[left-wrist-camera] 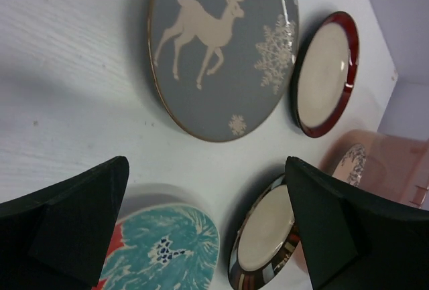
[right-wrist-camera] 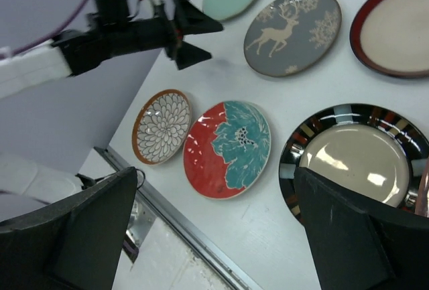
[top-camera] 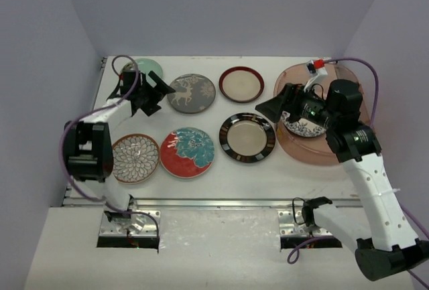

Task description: Place the plates into the plastic bin on the countertop

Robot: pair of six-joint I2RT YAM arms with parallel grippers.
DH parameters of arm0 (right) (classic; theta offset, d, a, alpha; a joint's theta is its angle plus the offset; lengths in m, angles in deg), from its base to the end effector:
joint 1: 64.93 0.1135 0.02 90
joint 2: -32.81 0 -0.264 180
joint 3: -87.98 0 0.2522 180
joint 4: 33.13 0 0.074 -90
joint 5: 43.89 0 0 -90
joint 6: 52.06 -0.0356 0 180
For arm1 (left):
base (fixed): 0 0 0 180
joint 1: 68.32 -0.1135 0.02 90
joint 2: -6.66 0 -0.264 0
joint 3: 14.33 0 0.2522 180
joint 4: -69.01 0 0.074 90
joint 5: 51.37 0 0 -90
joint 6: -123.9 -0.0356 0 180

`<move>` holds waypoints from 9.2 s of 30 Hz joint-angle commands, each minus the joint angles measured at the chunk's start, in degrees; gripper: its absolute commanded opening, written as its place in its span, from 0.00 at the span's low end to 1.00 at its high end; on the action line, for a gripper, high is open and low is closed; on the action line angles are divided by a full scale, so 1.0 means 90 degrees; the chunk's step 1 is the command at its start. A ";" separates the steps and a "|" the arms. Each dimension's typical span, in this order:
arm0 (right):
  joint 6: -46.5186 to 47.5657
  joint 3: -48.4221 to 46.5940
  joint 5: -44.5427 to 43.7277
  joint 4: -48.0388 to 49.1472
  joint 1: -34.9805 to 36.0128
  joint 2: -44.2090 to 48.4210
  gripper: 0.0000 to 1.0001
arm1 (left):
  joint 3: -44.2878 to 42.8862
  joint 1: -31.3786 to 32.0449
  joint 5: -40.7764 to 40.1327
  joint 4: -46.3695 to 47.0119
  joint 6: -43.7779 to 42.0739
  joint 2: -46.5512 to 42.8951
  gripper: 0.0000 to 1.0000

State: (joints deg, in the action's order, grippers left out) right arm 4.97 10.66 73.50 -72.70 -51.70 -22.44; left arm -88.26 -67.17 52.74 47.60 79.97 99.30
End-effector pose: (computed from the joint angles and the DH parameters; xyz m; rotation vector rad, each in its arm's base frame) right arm 0.1948 0.0626 0.3934 -0.0089 1.9648 0.9900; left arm 0.3538 -0.0158 0.2264 -0.7707 2.2173 -0.7022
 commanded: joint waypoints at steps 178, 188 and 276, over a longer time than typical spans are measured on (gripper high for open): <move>-0.0924 -0.0255 -0.1588 0.0193 -0.2663 -0.2398 0.99 | 0.1383 0.0487 -0.0058 -0.1645 -0.2608 -0.3782 1.00; 0.0323 -0.0789 -0.1694 0.0223 0.1040 -0.1069 0.99 | 0.0719 0.0477 -0.2716 -0.2265 -0.2104 -0.4354 1.00; -0.5389 0.2146 -0.3528 0.8191 0.3224 -0.3844 0.00 | 0.1725 0.1044 -0.2671 -0.2138 -0.2722 -0.5776 1.00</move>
State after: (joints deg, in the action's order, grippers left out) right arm -42.27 35.22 39.13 -10.18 -21.23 -64.67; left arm -72.23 -58.21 29.90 26.22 55.59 48.16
